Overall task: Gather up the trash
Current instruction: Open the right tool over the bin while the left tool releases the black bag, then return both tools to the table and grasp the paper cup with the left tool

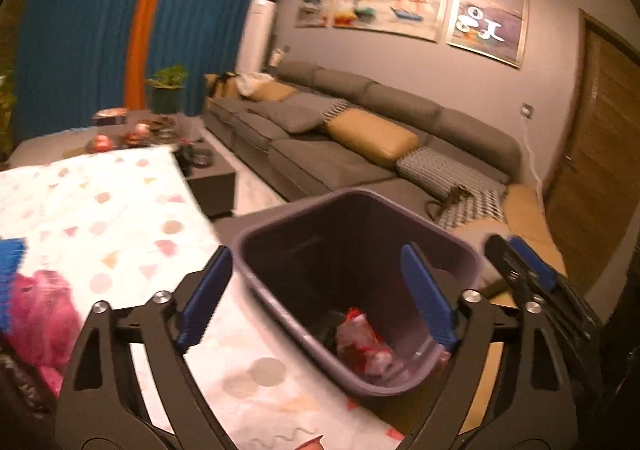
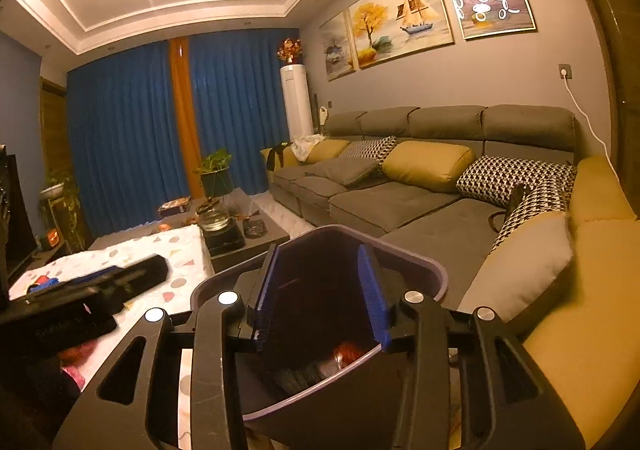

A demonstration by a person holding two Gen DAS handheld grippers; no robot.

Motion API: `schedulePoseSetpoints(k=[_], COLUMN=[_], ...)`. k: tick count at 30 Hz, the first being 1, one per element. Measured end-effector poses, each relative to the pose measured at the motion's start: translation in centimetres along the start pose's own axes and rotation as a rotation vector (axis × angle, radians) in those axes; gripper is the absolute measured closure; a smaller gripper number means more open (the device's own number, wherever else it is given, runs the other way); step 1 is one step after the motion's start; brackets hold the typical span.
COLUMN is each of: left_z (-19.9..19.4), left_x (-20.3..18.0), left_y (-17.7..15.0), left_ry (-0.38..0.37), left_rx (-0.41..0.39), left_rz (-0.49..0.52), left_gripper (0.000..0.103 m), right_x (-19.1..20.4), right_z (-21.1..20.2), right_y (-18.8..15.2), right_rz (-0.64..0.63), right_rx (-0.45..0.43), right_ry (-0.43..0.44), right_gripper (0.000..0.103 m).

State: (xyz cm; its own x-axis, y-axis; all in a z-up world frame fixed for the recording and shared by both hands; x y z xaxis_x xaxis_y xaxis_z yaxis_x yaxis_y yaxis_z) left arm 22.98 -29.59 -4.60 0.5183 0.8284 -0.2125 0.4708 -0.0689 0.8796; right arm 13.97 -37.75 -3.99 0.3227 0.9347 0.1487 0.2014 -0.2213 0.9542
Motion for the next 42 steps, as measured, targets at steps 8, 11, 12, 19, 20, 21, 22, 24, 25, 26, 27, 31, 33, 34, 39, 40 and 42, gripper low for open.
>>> schedulePoseSetpoints(k=[8,11,12,19,20,21,22,24,25,26,27,31,33,34,39,40,42], left_z=[-4.8,-7.2,-7.9,-13.9,-14.5,-15.6,-16.4,-18.4,-19.1,-20.0,-20.6,-23.2,-23.9,-24.0,-23.4,-23.0,-22.3], left_x=[3.3,4.1,4.4,7.4,7.8,8.5,9.1,10.6,11.2,12.0,12.6,15.3,16.3,16.6,17.5,17.7,18.1], left_y=[-0.1,-0.7,-1.0,-4.1,-4.6,-5.2,-5.8,-7.2,-7.8,-8.5,-9.1,-11.5,-12.5,-12.7,-13.6,-13.8,-14.1], left_ry=[0.172,0.245,0.259,0.369,0.377,0.4,0.414,0.464,0.48,0.496,0.507,0.539,0.551,0.552,0.53,0.524,0.519], left_rx=[-0.057,-0.074,-0.08,-0.097,-0.097,-0.095,-0.097,-0.097,-0.097,-0.098,-0.098,-0.072,-0.052,-0.045,0.006,0.023,0.05], left_rz=[-0.046,-0.037,-0.035,-0.042,-0.045,-0.048,-0.048,-0.048,-0.05,-0.055,-0.058,-0.075,-0.089,-0.093,-0.091,-0.095,-0.101], left_gripper=[0.009,0.009,0.009,0.009,0.009,0.009,0.009,0.009,0.009,0.009,0.009,0.009,0.009,0.011,0.02,0.025,0.031], right_x=[1.1,1.9,2.3,6.1,6.8,7.4,8.3,9.8,10.4,11.0,11.9,14.9,16.5,17.2,19.4,19.6,19.9], right_z=[-2.9,-4.2,-4.6,-6.5,-6.7,-6.9,-7.2,-7.7,-8.0,-8.1,-8.3,-9.1,-9.6,-9.8,-10.4,-10.5,-10.4], right_y=[0.7,0.6,0.4,-1.5,-1.8,-2.1,-2.6,-3.2,-3.5,-3.7,-4.1,-5.2,-5.7,-6.0,-6.9,-7.0,-7.3], right_rz=[-0.016,-0.021,-0.024,-0.054,-0.058,-0.06,-0.068,-0.079,-0.081,-0.082,-0.082,-0.092,-0.106,-0.113,-0.14,-0.144,-0.153], right_rx=[-0.052,-0.062,-0.061,-0.027,-0.018,-0.012,-0.001,0.008,0.014,0.02,0.029,0.053,0.063,0.066,0.086,0.088,0.095], right_ry=[-0.006,0.007,0.015,0.106,0.124,0.136,0.159,0.185,0.199,0.216,0.236,0.298,0.331,0.342,0.381,0.382,0.384], right_gripper=[0.034,0.028,0.026,0.024,0.024,0.024,0.024,0.024,0.024,0.024,0.024,0.024,0.024,0.024,0.024,0.024,0.024])
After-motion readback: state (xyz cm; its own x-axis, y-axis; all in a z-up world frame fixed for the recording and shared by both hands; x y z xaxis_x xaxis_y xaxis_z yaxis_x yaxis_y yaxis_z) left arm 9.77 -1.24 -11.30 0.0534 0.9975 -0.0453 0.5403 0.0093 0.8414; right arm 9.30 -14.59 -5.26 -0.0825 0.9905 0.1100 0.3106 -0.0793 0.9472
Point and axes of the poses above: each gripper's, at about its wrist camera, not at the fingertips, and z roughly the way its jaws point, x to its left, y to its top, the point moved 6 cm from there along z, roughly the way its jaws point
